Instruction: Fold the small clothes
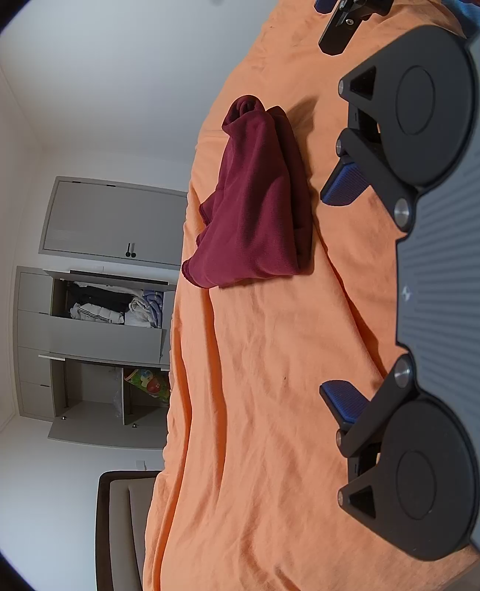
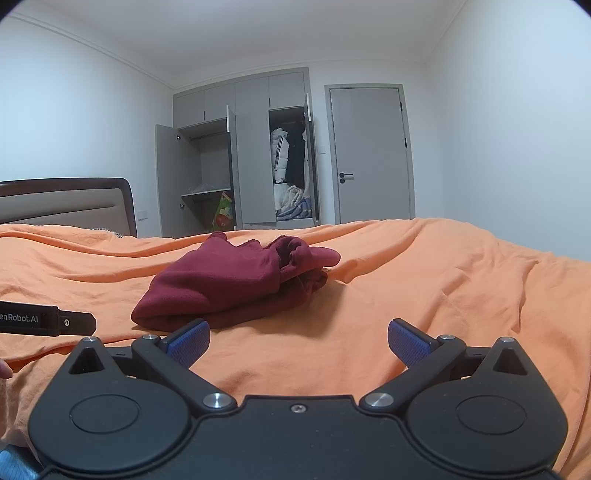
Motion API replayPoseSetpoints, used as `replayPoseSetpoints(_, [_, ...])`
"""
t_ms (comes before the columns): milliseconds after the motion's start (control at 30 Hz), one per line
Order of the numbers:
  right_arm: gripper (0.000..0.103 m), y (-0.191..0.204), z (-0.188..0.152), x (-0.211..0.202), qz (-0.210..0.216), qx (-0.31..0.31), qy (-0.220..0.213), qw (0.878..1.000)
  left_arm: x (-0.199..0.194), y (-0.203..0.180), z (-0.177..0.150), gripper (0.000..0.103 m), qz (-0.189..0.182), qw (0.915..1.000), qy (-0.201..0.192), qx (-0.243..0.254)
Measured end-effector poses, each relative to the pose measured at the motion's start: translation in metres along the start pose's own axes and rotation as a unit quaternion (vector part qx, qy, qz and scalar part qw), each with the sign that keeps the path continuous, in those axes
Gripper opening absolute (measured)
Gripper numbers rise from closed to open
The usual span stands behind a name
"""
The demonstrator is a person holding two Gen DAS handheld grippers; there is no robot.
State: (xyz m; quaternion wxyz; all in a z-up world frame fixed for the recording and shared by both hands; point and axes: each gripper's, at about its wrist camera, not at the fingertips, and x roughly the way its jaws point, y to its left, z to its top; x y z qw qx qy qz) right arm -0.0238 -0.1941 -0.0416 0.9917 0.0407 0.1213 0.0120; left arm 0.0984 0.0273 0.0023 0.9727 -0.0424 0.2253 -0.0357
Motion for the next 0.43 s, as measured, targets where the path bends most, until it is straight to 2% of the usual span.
replayPoseSetpoints(200, [0.102,0.0007,-0.0016,0.0000,0.001,0.000,0.003,1.000,0.0016,-0.0028,0.0034,0.103,0.006,0.9999,0.011,0.006])
replayPoseSetpoints(433, [0.102,-0.0016,-0.0024,0.0027,-0.001,0.001,0.009,1.000,0.0037,-0.0066,0.0068,0.103,0.007,0.9998,-0.002,0.017])
